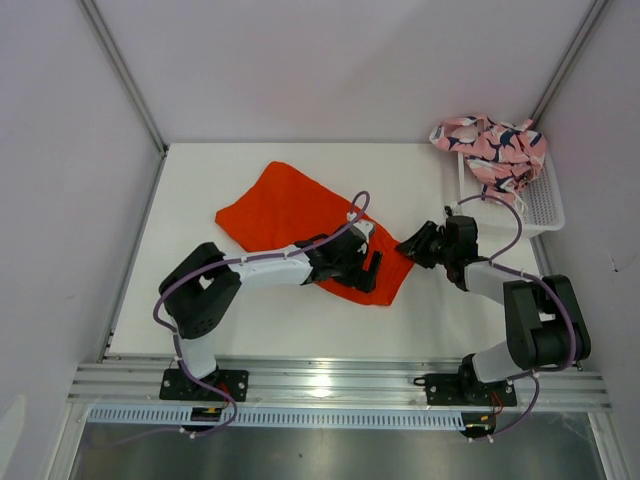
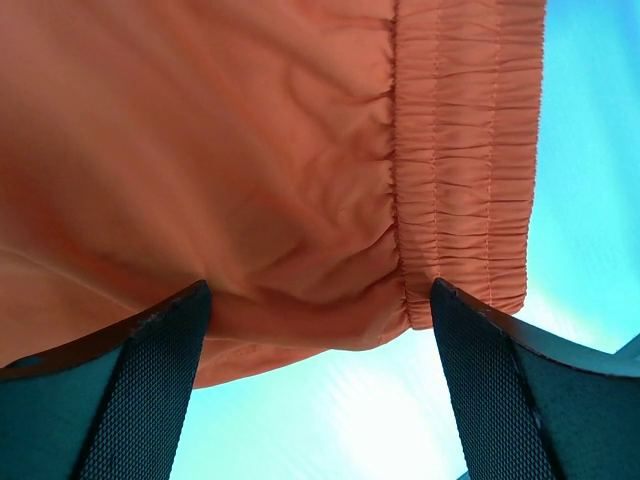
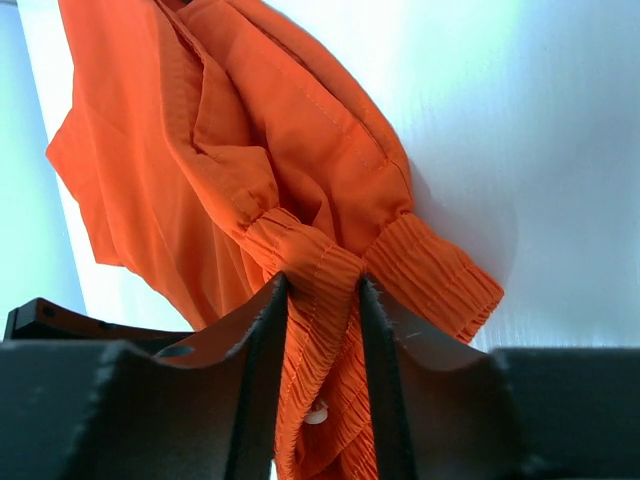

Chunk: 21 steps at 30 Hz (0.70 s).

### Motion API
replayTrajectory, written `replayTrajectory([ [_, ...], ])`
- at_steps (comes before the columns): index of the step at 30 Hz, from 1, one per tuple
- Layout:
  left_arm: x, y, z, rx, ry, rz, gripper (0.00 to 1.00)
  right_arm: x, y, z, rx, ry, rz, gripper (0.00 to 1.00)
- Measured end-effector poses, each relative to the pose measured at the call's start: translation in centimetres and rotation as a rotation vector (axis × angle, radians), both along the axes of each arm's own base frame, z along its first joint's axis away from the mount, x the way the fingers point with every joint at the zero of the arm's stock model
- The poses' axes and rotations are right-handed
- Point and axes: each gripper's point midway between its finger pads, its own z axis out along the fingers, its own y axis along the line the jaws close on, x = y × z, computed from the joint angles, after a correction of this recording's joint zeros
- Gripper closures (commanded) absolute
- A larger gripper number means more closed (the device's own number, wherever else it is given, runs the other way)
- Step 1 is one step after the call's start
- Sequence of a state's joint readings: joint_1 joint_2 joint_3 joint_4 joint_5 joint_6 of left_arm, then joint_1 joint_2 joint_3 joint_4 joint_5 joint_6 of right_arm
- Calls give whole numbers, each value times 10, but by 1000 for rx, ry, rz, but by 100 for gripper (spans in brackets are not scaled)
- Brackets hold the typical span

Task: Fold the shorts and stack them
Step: Fold the shorts

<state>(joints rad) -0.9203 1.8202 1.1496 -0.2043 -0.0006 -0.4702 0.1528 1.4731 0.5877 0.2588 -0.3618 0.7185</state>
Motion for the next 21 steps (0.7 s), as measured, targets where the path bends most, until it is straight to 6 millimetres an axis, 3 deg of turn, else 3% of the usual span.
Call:
replayTrajectory([
  [4,1,0,-1,4,-7,5,9,2,3,2,9,-18,18,86],
  [5,2,0,-1,6,-10,8,9,3,4,3,12,-23,21,94],
  [7,3,1,-1,10,-14,13,9,4,6,6,16,-32,29,100],
  [11,5,4,-2,15,-19,21,9,2,12,20,17,-62,44,100],
  [17,13,16,5,12,-33,54,9,-6,25,66,25,-173,90,100],
  [21,20,23,18,2,-56,75,9,-13,19,82,6,-204,74,100],
])
